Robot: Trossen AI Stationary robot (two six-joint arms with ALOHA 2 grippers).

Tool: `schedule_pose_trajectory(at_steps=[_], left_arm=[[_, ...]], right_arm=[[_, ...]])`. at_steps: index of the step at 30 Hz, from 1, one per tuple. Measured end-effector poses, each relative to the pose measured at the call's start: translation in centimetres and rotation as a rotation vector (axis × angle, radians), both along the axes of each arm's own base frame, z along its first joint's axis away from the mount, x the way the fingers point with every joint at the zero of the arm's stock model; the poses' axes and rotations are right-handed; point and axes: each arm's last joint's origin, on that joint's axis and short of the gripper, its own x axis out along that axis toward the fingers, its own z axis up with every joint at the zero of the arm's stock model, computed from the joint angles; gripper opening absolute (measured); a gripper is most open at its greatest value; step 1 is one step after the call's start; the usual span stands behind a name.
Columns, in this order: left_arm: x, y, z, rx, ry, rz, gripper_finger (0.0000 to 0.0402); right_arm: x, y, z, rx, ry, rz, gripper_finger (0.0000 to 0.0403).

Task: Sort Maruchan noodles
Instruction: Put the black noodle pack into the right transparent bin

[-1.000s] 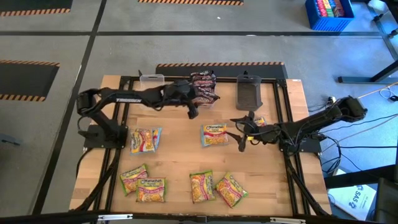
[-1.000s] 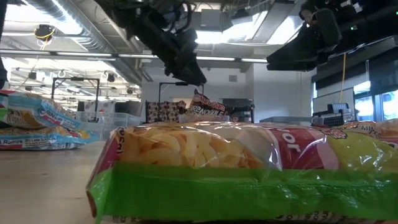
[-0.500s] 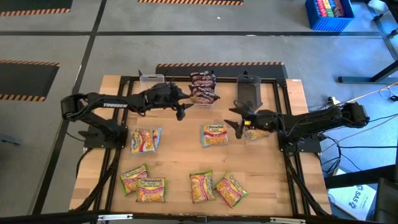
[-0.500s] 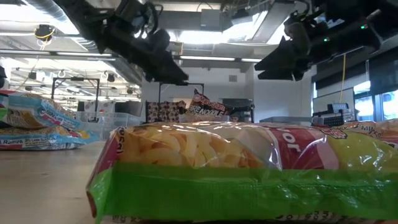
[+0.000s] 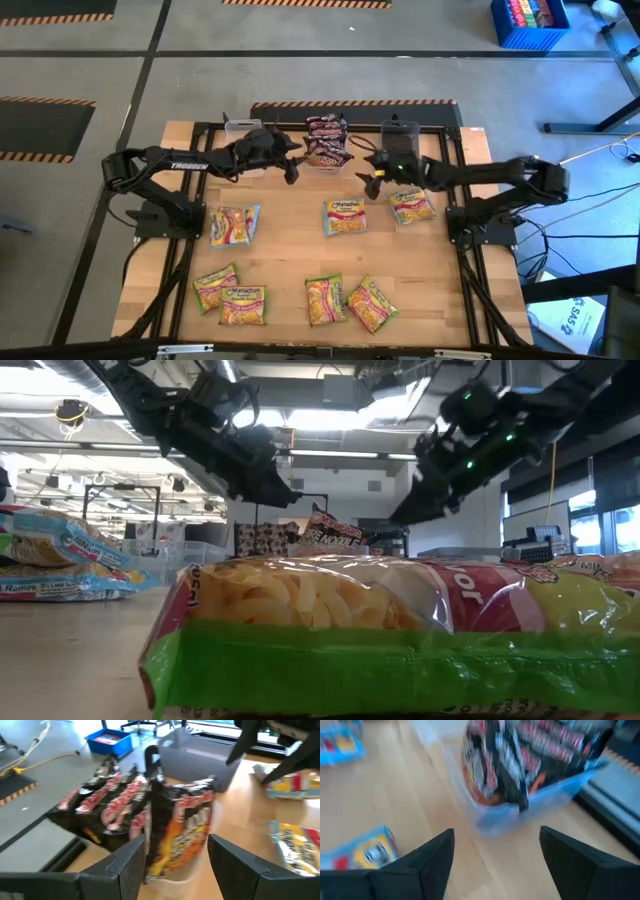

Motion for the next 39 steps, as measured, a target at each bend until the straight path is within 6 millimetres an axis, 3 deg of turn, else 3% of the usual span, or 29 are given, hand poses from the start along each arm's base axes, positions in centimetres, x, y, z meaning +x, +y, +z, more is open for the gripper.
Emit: schedule_pose_trajectory(at_steps=[6, 11, 17, 23, 33, 39], left_arm=[[0.3, 1.4, -1.2, -0.024, -0.014, 0.006, 0.0206], [1.2, 2.2, -3.4, -0.083, -0.038, -0.007, 0.0206], [2.1, 2.6, -5.1, -0.108, -0.054, -0.018, 0.0206], [2.4, 2.8, -6.3, -0.131, -0.026, -0.015, 0.0206], [2.7, 3.0, -7.6, -0.204, -0.037, -0.074, 0.0206], [2.1, 2.6, -4.9, -0.186, -0.087, -0.081, 0.0206]], right_arm=[[1.5, -2.3, 0.1, -0.033, 0.037, -0.023, 0.0194], [2.6, -3.8, 0.4, -0.058, 0.032, -0.005, 0.0125], [3.2, -4.2, 0.1, -0.069, 0.052, 0.007, 0.0068], [3.8, -4.5, 1.3, -0.168, -0.053, 0.026, 0.0039], [4.3, -4.7, 2.3, -0.207, -0.068, 0.039, 0.0021], [3.5, -4.4, 2.8, -0.187, -0.02, 0.022, 0.0021]])
